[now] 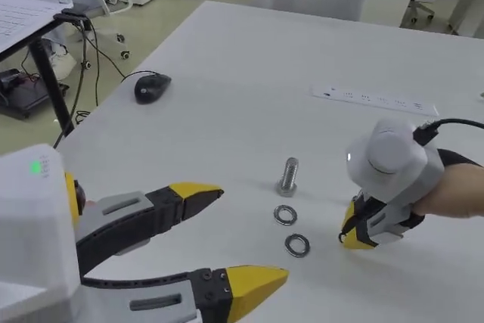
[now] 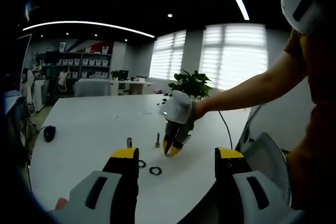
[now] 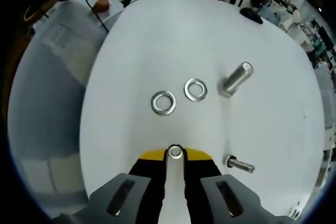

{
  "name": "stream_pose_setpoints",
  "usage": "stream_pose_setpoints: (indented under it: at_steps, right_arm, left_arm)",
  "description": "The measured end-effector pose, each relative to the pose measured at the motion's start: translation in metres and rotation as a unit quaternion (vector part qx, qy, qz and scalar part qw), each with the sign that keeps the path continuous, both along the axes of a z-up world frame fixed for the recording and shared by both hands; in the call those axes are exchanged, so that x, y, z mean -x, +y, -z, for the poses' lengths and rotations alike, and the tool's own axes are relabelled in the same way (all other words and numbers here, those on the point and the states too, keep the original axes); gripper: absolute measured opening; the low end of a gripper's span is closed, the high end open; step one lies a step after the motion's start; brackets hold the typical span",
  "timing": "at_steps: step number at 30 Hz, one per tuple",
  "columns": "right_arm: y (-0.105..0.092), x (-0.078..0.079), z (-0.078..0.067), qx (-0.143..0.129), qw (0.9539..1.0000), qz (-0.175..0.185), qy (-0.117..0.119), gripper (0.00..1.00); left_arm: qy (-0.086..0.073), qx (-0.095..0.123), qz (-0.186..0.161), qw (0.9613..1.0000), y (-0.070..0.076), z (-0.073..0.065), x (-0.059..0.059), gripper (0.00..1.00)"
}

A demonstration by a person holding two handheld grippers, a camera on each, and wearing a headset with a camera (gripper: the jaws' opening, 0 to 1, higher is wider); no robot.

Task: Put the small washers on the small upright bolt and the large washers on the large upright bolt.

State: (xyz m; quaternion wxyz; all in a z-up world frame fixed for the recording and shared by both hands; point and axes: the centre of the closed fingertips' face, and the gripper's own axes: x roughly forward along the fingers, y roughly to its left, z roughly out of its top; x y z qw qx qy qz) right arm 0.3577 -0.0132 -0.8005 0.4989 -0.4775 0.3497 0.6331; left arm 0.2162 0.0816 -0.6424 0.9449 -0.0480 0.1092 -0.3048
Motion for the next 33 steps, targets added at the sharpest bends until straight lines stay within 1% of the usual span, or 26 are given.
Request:
stream_pose_setpoints:
  at_steps: [3, 5, 6, 8, 9, 11, 15, 19, 22, 23, 26, 29, 33]
  right_arm:
    - [-0.009, -0.006, -0.01, -0.006, 0.9999, 0.01, -0.005, 0.12]
    - [-0.017, -0.01, -0.015, -0.007, 0.9998, 0.02, -0.006, 0.12]
    - [-0.02, -0.013, -0.018, -0.008, 0.9996, 0.024, -0.01, 0.12]
    - [-0.028, -0.02, -0.024, -0.009, 0.9993, 0.034, -0.014, 0.12]
    - [-0.032, -0.026, -0.025, -0.008, 0.9991, 0.038, -0.015, 0.12]
    - [-0.041, -0.034, -0.032, -0.004, 0.9987, 0.044, -0.025, 0.12]
    - [-0.05, -0.047, -0.048, -0.006, 0.9975, 0.058, -0.038, 0.12]
    - [-0.041, -0.057, -0.06, -0.01, 0.9972, 0.055, -0.05, 0.12]
    - [-0.027, -0.065, -0.07, -0.017, 0.9972, 0.048, -0.054, 0.12]
    - [-0.023, -0.067, -0.071, -0.018, 0.9972, 0.047, -0.056, 0.12]
    - [-0.015, -0.072, -0.068, -0.012, 0.9975, 0.039, -0.058, 0.12]
    - [-0.011, -0.073, -0.06, -0.004, 0.998, 0.036, -0.052, 0.12]
    - [-0.005, -0.072, -0.054, -0.003, 0.9984, 0.032, -0.046, 0.12]
  left_arm:
    - [-0.009, 0.001, 0.002, 1.0, -0.002, -0.001, -0.008, 0.58]
    - [-0.011, 0.006, 0.004, 0.9999, -0.004, -0.002, -0.013, 0.58]
    - [-0.012, 0.006, 0.005, 0.9999, -0.005, -0.001, -0.015, 0.58]
    - [-0.008, 0.008, 0.011, 0.9999, -0.008, 0.002, -0.017, 0.58]
    - [-0.007, 0.007, 0.014, 0.9999, -0.009, 0.003, -0.018, 0.58]
    - [-0.005, 0.007, 0.021, 0.9998, -0.012, 0.004, -0.02, 0.58]
    - [-0.007, 0.011, 0.029, 0.9995, -0.015, 0.001, -0.022, 0.58]
    - [-0.005, 0.011, 0.036, 0.9993, -0.018, 0.002, -0.022, 0.58]
    - [-0.001, 0.008, 0.04, 0.9991, -0.019, 0.002, -0.022, 0.58]
    - [0.0, 0.008, 0.041, 0.9991, -0.019, 0.002, -0.022, 0.58]
    - [-0.001, 0.008, 0.042, 0.9991, -0.019, 0.0, -0.022, 0.58]
    - [-0.001, 0.009, 0.041, 0.9991, -0.017, -0.001, -0.021, 0.58]
    - [0.001, 0.007, 0.035, 0.9993, -0.012, 0.001, -0.02, 0.58]
